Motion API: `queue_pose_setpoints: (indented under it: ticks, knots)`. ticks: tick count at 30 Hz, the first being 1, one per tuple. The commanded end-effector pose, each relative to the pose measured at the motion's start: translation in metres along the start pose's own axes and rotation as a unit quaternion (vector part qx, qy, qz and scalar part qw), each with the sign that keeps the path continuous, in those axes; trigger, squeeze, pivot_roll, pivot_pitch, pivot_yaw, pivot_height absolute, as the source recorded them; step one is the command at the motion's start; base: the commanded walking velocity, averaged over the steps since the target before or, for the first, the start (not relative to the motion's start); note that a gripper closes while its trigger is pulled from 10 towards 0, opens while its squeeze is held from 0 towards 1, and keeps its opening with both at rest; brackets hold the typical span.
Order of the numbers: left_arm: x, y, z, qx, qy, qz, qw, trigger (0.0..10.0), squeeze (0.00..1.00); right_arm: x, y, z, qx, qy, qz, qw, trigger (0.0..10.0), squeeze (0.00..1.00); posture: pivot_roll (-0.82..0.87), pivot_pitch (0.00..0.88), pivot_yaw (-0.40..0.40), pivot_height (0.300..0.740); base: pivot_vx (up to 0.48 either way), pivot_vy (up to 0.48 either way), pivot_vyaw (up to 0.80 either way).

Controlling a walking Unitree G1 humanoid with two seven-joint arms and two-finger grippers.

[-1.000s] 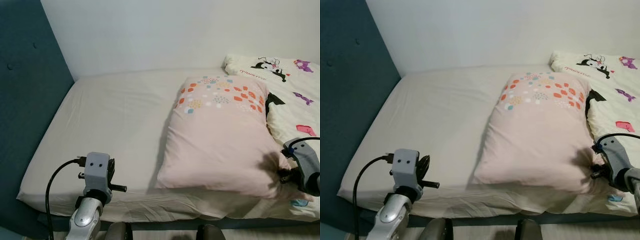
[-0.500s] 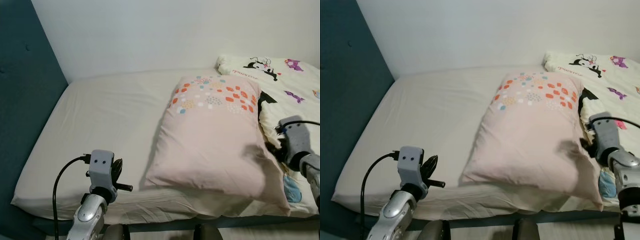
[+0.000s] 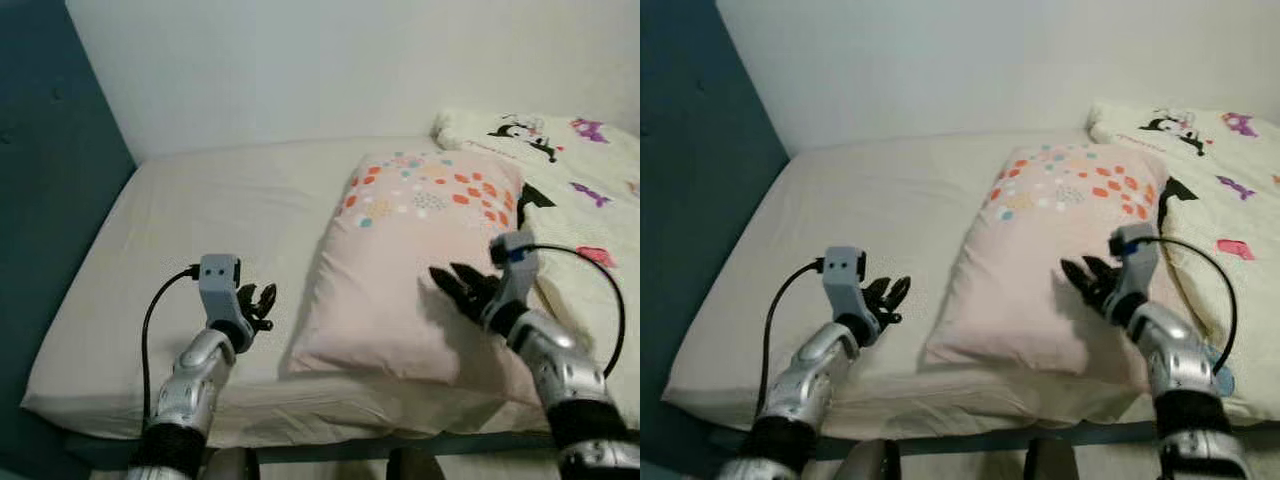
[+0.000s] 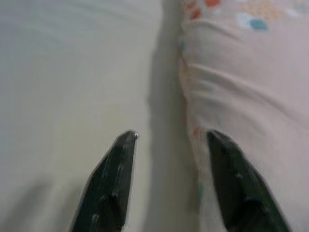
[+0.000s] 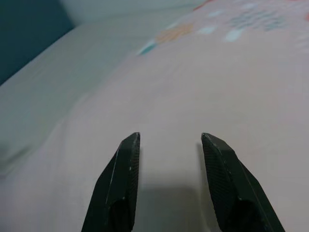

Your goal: Clean up the room

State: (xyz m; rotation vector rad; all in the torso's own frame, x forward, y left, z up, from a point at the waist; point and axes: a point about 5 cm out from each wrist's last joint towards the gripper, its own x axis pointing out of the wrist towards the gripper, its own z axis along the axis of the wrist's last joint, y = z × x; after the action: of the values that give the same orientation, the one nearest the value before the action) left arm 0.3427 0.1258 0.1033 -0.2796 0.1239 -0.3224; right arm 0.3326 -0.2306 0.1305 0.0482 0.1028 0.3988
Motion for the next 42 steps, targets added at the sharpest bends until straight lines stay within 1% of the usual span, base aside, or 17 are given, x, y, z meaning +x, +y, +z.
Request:
queue_pose_setpoints:
  ticks: [1, 5, 11, 12, 13, 14, 17, 21, 22, 25, 29, 31, 37, 38, 39, 41, 42]
  knots:
    - [-0.001, 0.002, -0.008, 0.005, 0.019, -0.018, 1.000, 10.0, 1.00, 0.003, 0.012, 0.002, -0.013, -0.015, 0.014, 1.000, 10.0, 0.00, -0.01, 0.167, 0.032, 0.599, 0.000, 0.000, 0.00]
    - [0.001, -0.003, -0.019, 0.049, 0.041, -0.045, 0.997, 10.0, 1.00, 0.000, 0.032, 0.012, 0.007, -0.060, 0.053, 0.997, 10.0, 0.00, -0.03, 0.191, 0.044, 0.599, 0.000, 0.000, 0.00]
    - [0.004, -0.012, -0.027, 0.039, 0.048, -0.075, 0.995, 10.0, 1.00, -0.008, 0.045, 0.021, -0.017, -0.074, 0.089, 0.993, 10.0, 0.00, -0.03, 0.207, 0.045, 0.599, 0.000, 0.000, 0.00]
    - [0.004, -0.019, -0.031, 0.027, 0.049, -0.097, 0.994, 10.0, 0.74, -0.009, 0.046, 0.023, -0.032, -0.079, 0.069, 0.994, 10.0, 0.00, -0.04, 0.211, 0.045, 0.599, 0.000, 0.000, 0.00]
    - [0.004, -0.023, -0.035, 0.021, 0.052, -0.108, 0.993, 10.0, 0.00, -0.008, 0.042, 0.026, -0.037, -0.090, 0.035, 0.995, 10.0, 0.00, -0.04, 0.213, 0.045, 0.599, 0.000, 0.000, 0.00]
    - [0.004, -0.023, -0.035, 0.021, 0.052, -0.108, 0.993, 10.0, 0.00, -0.008, 0.042, 0.026, -0.037, -0.090, 0.035, 0.995, 10.0, 0.00, -0.04, 0.213, 0.045, 0.599, 0.000, 0.000, 0.00]
    - [0.004, -0.033, -0.043, 0.007, 0.060, -0.115, 0.992, 10.0, 0.00, -0.007, 0.030, 0.034, -0.016, -0.118, -0.036, 0.992, 10.0, 0.00, -0.05, 0.214, 0.044, 0.599, 0.000, 0.000, 0.00]
    - [0.006, -0.040, -0.047, -0.011, 0.058, -0.118, 0.991, 10.0, 0.00, -0.009, 0.024, 0.039, 0.009, -0.130, -0.059, 0.990, 10.0, 0.00, -0.06, 0.218, 0.043, 0.599, 0.000, 0.000, 0.00]
    - [0.009, -0.046, -0.048, -0.052, 0.055, -0.122, 0.990, 10.0, 0.00, -0.011, 0.023, 0.040, 0.029, -0.130, -0.060, 0.989, 10.0, 0.00, -0.07, 0.221, 0.042, 0.599, 0.000, 0.000, 0.00]
    - [0.010, -0.048, -0.048, -0.068, 0.055, -0.124, 0.988, 10.0, 0.00, -0.011, 0.023, 0.040, 0.033, -0.127, -0.058, 0.990, 10.0, 0.00, -0.07, 0.221, 0.042, 0.599, 0.000, 0.000, 0.00]
    - [0.013, -0.061, -0.050, -0.155, 0.053, -0.141, 0.976, 10.0, 0.00, -0.013, 0.024, 0.036, 0.036, -0.116, -0.057, 0.991, 10.0, 0.00, -0.07, 0.226, 0.041, 0.599, 0.000, 0.000, 0.00]
    - [0.013, -0.066, -0.050, -0.176, 0.051, -0.149, 0.972, 10.0, 0.00, -0.013, 0.024, 0.035, 0.034, -0.113, -0.061, 0.991, 10.0, 0.00, -0.07, 0.226, 0.040, 0.599, 0.000, 0.000, 0.00]
    - [0.011, -0.084, -0.055, -0.166, 0.058, -0.190, 0.966, 10.0, 0.00, -0.013, 0.024, 0.033, 0.037, -0.107, -0.064, 0.991, 10.0, 0.00, -0.07, 0.228, 0.038, 0.599, 0.000, 0.000, 0.00]
    - [0.010, -0.088, -0.057, -0.169, 0.059, -0.197, 0.964, 10.0, 0.06, -0.013, 0.025, 0.033, 0.038, -0.106, -0.064, 0.992, 10.0, 0.00, -0.07, 0.230, 0.037, 0.599, 0.000, 0.000, 0.00]
    - [0.010, -0.088, -0.057, -0.169, 0.059, -0.197, 0.964, 10.0, 0.06, -0.013, 0.025, 0.033, 0.038, -0.106, -0.064, 0.992, 10.0, 0.00, -0.07, 0.230, 0.037, 0.599, 0.000, 0.000, 0.00]
    - [0.009, -0.095, -0.059, -0.177, 0.060, -0.205, 0.961, 10.0, 1.00, -0.013, 0.026, 0.033, 0.039, -0.104, -0.061, 0.992, 10.0, 0.00, -0.07, 0.230, 0.037, 0.599, 0.000, 0.000, 0.00]
    - [0.009, -0.103, -0.061, -0.185, 0.061, -0.216, 0.957, 10.0, 1.00, -0.012, 0.026, 0.033, 0.037, -0.102, -0.058, 0.992, 10.0, 0.00, -0.07, 0.230, 0.037, 0.599, 0.000, 0.000, 0.00]
